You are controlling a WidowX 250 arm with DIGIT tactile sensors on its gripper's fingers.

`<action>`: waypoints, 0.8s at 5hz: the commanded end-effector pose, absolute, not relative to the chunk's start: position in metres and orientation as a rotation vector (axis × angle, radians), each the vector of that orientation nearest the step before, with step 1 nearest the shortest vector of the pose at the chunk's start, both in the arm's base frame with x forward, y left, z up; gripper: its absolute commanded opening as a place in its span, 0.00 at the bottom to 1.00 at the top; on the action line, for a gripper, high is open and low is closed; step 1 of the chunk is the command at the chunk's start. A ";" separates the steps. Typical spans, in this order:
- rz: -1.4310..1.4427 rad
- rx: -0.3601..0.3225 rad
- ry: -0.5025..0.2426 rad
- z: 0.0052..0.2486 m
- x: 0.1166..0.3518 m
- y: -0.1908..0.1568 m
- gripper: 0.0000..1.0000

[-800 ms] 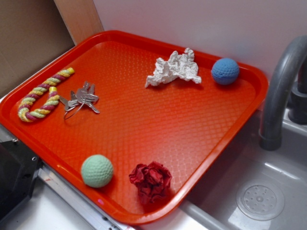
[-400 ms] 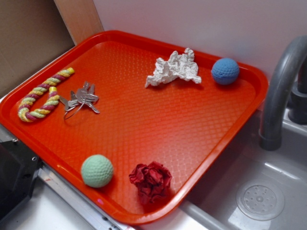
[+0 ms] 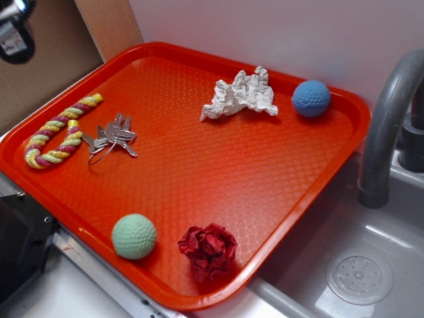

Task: Grab the red paper.

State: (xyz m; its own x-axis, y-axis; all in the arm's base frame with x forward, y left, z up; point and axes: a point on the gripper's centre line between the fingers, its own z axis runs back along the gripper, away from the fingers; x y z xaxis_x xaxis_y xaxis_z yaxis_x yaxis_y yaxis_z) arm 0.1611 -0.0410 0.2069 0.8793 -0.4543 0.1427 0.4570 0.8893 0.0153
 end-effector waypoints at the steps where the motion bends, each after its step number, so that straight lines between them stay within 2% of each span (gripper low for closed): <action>1: -0.964 -0.080 -0.264 0.173 0.209 -0.101 1.00; 2: -1.207 -0.149 -0.254 0.154 0.212 -0.122 1.00; 3: -1.443 -0.263 -0.240 0.136 0.198 -0.147 1.00; 4: -1.690 -0.279 -0.165 0.123 0.179 -0.162 1.00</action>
State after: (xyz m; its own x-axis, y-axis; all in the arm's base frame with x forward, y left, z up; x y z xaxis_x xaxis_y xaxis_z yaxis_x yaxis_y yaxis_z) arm 0.1904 -0.1562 0.1072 -0.0869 -0.9628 0.2559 0.9874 -0.1173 -0.1062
